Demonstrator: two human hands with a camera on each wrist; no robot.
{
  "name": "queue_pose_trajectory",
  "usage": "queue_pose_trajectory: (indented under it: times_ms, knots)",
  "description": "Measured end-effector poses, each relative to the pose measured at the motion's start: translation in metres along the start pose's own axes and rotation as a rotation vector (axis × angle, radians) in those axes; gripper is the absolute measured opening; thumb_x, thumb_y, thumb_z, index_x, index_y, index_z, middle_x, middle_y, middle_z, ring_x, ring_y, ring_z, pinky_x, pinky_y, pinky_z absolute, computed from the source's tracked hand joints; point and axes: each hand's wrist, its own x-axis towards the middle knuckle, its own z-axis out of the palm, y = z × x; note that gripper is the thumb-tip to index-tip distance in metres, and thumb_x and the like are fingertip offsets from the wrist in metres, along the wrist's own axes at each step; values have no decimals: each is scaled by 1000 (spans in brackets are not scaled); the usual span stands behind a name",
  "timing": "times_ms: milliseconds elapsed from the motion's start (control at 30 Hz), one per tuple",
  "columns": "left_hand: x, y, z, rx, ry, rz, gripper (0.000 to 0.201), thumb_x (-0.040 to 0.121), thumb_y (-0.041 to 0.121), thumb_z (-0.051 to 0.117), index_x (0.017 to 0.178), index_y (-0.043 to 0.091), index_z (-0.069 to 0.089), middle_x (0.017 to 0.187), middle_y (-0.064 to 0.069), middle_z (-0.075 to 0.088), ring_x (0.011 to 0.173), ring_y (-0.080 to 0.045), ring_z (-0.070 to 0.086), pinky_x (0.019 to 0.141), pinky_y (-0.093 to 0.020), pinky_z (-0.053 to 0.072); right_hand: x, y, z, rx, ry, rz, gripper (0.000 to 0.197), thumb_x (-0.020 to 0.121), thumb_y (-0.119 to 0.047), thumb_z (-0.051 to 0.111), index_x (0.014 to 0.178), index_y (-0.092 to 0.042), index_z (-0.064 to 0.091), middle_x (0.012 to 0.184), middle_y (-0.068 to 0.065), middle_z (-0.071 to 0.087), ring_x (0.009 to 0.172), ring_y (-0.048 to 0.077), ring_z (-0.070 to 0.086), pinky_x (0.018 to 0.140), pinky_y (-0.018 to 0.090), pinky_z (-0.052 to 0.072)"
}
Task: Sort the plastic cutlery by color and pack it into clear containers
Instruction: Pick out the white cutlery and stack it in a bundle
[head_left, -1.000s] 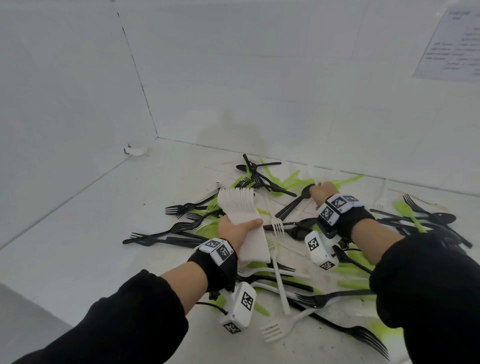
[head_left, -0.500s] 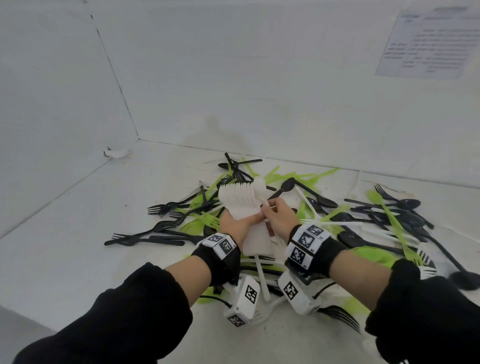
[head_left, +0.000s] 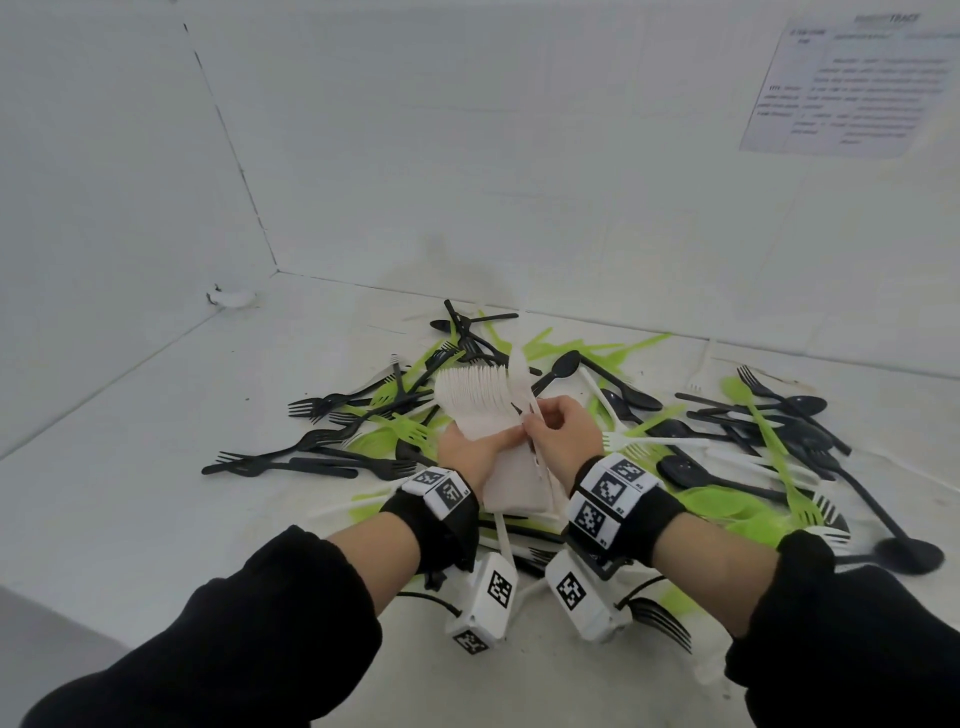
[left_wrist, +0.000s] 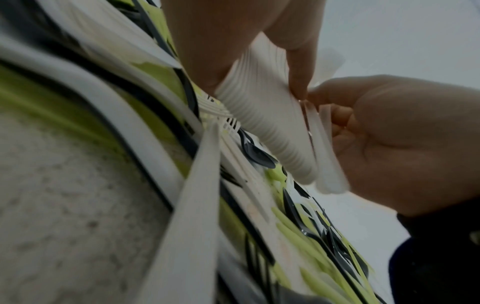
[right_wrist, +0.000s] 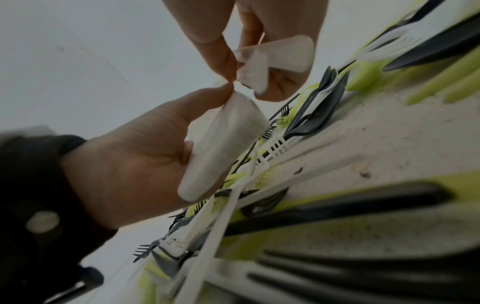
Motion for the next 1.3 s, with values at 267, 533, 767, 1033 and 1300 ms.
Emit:
queue_pose_trajectory:
  times_ms: [267,533,767,1033,1300]
  knots:
    - [1,-2,2,-63,-33,-43,58,51,17,88,104,5,67,105,-17,69,98,-36,66,87,-56,52,3,4,1,255,-183,106,12,91,-23,58,86,-14,64,90,8,67,97,30,62,95,46,49]
    - [-4,1,4,30,0,9,34,63,9,83,93,12,67,103,-14,70,96,-33,66,86,-50,53,4,4,-1,58,-124,36,20,91,-19,52,93,-8,69,81,4,64,83,26,60,88,46,51]
    - [-7,1,4,16,27,15,31,63,5,82,86,14,64,96,-11,69,88,-29,66,83,-46,55,-5,-3,-1,37,-117,67,31,96,-11,40,121,-7,58,105,12,67,96,27,62,93,45,49]
    - [-21,-5,20,34,-92,4,70,52,15,87,116,6,58,108,-14,68,98,-31,66,86,-51,53,-9,1,-23,-133,-188,78,29,96,-9,39,113,0,60,111,14,61,113,29,54,95,34,41]
    - [-59,-7,87,71,-318,85,58,70,0,70,124,6,50,112,-14,65,104,-29,64,89,-47,53,-19,11,-84,103,-150,152,65,88,-36,59,140,-8,31,131,9,53,122,25,50,107,41,38]
